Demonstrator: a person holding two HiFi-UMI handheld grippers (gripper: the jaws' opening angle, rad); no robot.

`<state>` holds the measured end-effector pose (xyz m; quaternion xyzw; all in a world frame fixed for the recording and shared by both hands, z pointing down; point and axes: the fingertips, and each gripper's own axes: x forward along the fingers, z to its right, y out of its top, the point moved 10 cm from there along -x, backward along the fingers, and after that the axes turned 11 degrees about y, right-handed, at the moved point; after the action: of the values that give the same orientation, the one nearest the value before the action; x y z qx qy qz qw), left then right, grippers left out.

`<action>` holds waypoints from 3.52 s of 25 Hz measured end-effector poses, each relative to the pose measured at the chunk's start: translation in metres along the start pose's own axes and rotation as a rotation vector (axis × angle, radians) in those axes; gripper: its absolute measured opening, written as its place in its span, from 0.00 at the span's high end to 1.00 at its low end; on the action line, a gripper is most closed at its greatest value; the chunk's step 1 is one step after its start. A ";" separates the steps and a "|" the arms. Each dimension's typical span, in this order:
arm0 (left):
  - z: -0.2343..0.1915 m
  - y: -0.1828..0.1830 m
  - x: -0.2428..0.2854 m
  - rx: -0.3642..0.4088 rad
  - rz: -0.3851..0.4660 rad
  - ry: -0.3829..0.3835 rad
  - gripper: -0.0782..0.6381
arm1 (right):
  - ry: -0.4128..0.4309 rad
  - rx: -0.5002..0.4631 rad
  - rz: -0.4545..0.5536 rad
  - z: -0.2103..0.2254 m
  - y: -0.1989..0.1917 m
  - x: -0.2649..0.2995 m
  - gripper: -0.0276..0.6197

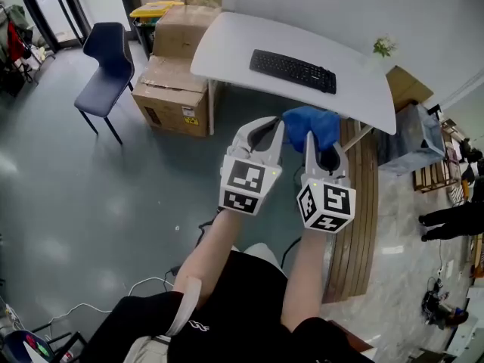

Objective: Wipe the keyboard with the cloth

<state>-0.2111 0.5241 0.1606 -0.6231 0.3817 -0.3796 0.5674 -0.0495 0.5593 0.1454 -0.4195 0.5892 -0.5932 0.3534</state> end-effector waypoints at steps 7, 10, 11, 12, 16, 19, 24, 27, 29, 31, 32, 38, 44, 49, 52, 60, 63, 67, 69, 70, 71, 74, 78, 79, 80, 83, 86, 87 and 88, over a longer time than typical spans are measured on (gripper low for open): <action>-0.003 -0.001 0.021 -0.024 0.010 -0.023 0.90 | -0.011 0.019 0.028 0.014 0.001 0.014 0.82; -0.006 -0.006 0.036 -0.023 -0.003 -0.019 0.90 | -0.033 0.035 0.039 0.029 -0.002 0.025 0.82; -0.007 -0.007 0.042 -0.021 -0.007 -0.018 0.90 | -0.041 0.043 0.041 0.035 -0.003 0.030 0.82; -0.009 -0.008 0.048 -0.018 -0.009 -0.016 0.90 | -0.049 0.050 0.042 0.041 -0.004 0.036 0.82; -0.025 -0.008 0.080 -0.004 -0.007 0.013 0.90 | -0.045 0.070 0.056 0.058 -0.005 0.074 0.82; -0.036 -0.009 0.103 0.001 -0.015 0.047 0.90 | -0.022 0.071 0.063 0.071 -0.005 0.097 0.82; -0.041 -0.027 0.153 0.001 -0.065 0.065 0.90 | -0.029 0.110 0.052 0.116 -0.022 0.127 0.82; -0.041 -0.040 0.191 -0.007 -0.089 0.058 0.90 | 0.001 0.149 0.055 0.143 -0.037 0.153 0.82; -0.041 -0.044 0.221 -0.014 -0.104 0.069 0.90 | 0.012 0.158 0.046 0.165 -0.044 0.174 0.82; -0.042 -0.044 0.255 -0.018 -0.119 0.079 0.90 | 0.011 0.167 0.031 0.190 -0.047 0.196 0.82; -0.042 -0.044 0.272 -0.023 -0.125 0.081 0.90 | 0.010 0.172 0.024 0.204 -0.048 0.207 0.82; -0.027 -0.034 0.369 -0.035 -0.106 0.079 0.90 | 0.025 0.175 0.024 0.296 -0.037 0.268 0.82; -0.033 -0.032 0.418 -0.026 -0.107 0.123 0.90 | 0.090 0.171 0.008 0.330 -0.039 0.313 0.82; -0.070 -0.035 0.431 -0.031 -0.134 0.202 0.90 | 0.177 0.178 -0.018 0.319 -0.042 0.358 0.82; -0.095 -0.049 0.439 -0.042 -0.176 0.237 0.90 | 0.223 0.197 -0.061 0.308 -0.056 0.387 0.82; -0.141 -0.075 0.459 -0.070 -0.289 0.275 0.90 | 0.305 0.226 -0.161 0.280 -0.080 0.451 0.82; -0.169 -0.093 0.462 -0.085 -0.329 0.295 0.90 | 0.323 0.234 -0.200 0.262 -0.096 0.477 0.82; -0.202 -0.121 0.467 -0.102 -0.382 0.305 0.90 | 0.339 0.248 -0.255 0.238 -0.124 0.507 0.82; -0.213 -0.132 0.472 -0.114 -0.404 0.304 0.90 | 0.341 0.256 -0.277 0.233 -0.134 0.519 0.82; -0.218 -0.136 0.474 -0.124 -0.413 0.306 0.90 | 0.342 0.259 -0.288 0.230 -0.139 0.524 0.82; -0.224 -0.140 0.476 -0.131 -0.422 0.309 0.90 | 0.343 0.262 -0.299 0.228 -0.143 0.529 0.82; -0.240 -0.146 0.480 -0.125 -0.446 0.320 0.90 | 0.343 0.264 -0.322 0.220 -0.150 0.543 0.82; -0.255 -0.154 0.487 -0.124 -0.472 0.294 0.90 | 0.349 0.261 -0.345 0.208 -0.154 0.565 0.82; -0.257 -0.154 0.490 -0.121 -0.475 0.291 0.90 | 0.351 0.260 -0.354 0.205 -0.156 0.569 0.82; -0.260 -0.155 0.494 -0.115 -0.477 0.290 0.90 | 0.353 0.260 -0.363 0.203 -0.158 0.573 0.82; -0.266 -0.165 0.502 -0.098 -0.503 0.262 0.90 | 0.359 0.265 -0.389 0.197 -0.168 0.583 0.82; -0.268 -0.183 0.506 -0.100 -0.542 0.231 0.90 | 0.367 0.268 -0.416 0.192 -0.178 0.592 0.82; -0.269 -0.187 0.508 -0.102 -0.550 0.227 0.90 | 0.368 0.269 -0.425 0.191 -0.182 0.595 0.82; -0.269 -0.191 0.510 -0.104 -0.558 0.224 0.90 | 0.368 0.271 -0.433 0.190 -0.185 0.596 0.82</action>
<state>-0.2321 -0.0385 0.3897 -0.6863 0.2751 -0.5672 0.3629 -0.0995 -0.0518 0.3697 -0.3698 0.4559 -0.7938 0.1589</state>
